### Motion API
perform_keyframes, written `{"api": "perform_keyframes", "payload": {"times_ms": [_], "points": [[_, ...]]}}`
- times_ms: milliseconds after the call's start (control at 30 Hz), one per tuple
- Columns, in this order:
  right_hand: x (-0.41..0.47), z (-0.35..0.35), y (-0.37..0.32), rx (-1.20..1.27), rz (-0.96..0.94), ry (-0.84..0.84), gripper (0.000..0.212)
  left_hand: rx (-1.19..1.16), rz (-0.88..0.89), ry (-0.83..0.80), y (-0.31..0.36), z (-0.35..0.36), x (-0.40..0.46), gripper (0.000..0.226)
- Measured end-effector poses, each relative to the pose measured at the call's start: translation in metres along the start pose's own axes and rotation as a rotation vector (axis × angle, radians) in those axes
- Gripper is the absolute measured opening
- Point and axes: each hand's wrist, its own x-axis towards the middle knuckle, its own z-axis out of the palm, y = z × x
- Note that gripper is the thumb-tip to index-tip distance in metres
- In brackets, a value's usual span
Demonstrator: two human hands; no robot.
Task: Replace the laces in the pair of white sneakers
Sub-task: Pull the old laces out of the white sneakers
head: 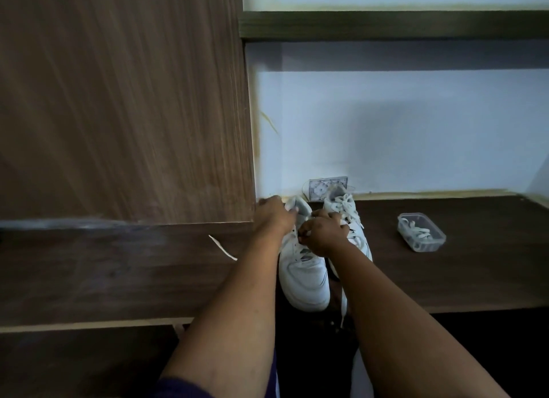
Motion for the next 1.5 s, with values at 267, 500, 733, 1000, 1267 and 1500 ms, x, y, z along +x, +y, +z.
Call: {"api": "perform_keyframes", "payload": {"times_ms": [267, 500, 733, 1000, 1267, 1500], "points": [[0.003, 0.005, 0.006, 0.240, -0.106, -0.030, 0.027, 0.053, 0.031, -0.167, -0.009, 0.016, -0.003, 0.048], [-0.013, -0.013, 0.014, 1.261, 0.304, -0.225, 0.024, 0.016, 0.053, -0.229, -0.030, 0.015, 0.009, 0.046], [-0.005, -0.003, 0.000, 0.124, -0.042, 0.248, 0.038, 0.090, 0.102, -0.204, -0.029, 0.024, 0.011, 0.045], [0.002, 0.005, -0.003, 0.205, 0.001, 0.168, 0.020, -0.148, 0.079, -0.258, -0.035, 0.022, 0.020, 0.035], [0.000, -0.017, 0.018, 0.400, 0.326, 0.455, 0.033, -0.244, 0.083, -0.274, -0.037, 0.027, 0.021, 0.039], [-0.006, 0.004, -0.001, -0.104, -0.089, 0.152, 0.025, -0.277, 0.090, -0.261, -0.037, 0.027, 0.019, 0.035]]}}
